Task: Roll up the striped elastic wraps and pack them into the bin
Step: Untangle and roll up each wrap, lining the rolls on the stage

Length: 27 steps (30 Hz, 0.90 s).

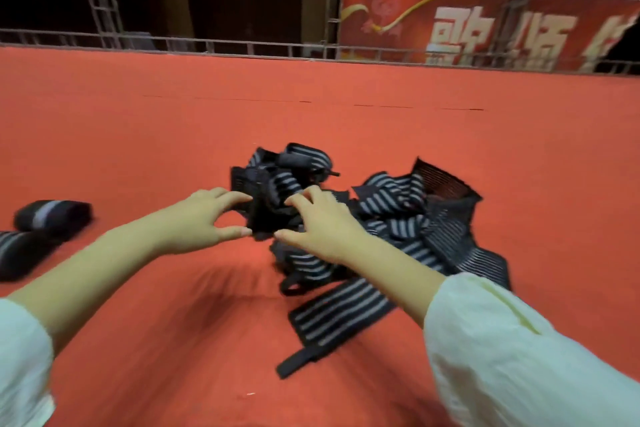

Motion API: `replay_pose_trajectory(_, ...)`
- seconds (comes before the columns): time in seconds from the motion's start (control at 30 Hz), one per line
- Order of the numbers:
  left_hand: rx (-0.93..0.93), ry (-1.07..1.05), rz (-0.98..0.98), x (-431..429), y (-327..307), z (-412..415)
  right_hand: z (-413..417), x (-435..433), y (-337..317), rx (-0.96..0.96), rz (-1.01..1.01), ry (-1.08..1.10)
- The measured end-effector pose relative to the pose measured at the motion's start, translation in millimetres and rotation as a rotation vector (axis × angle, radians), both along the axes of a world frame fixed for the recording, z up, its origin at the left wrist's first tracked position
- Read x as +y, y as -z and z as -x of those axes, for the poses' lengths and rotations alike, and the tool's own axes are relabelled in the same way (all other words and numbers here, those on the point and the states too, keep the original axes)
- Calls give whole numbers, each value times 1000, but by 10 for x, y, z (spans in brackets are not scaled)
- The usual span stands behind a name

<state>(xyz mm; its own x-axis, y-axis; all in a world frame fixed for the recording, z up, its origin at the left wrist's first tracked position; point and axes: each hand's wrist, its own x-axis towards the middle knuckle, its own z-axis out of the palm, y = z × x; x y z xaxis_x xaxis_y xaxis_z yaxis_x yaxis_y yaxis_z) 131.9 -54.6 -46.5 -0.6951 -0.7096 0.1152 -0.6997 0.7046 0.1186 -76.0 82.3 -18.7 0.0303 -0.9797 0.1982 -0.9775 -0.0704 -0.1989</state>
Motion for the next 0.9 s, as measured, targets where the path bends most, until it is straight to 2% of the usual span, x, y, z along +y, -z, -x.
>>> replay_pose_trajectory(0.03,39,26,-67,181,-92,259,231,115,-15,1,-5,41)
replay_pose_trajectory(0.13,4,107,-95,703,-280,926,884,466,-1,1,-13,167)
replay_pose_trajectory(0.3,11,210,-147,906,-79,1738,1737,924,138,-23,-52,329)
replay_pose_trajectory(0.43,104,252,-156,1081,53,2343,2138,1067,287,-105,-67,424)
replay_pose_trajectory(0.67,364,181,-296,1216,219,3100,2369,1065,538,-437,-28,365)
replay_pose_trajectory(0.9,530,249,-397,1221,250,3093,2403,987,472,-600,226,339)
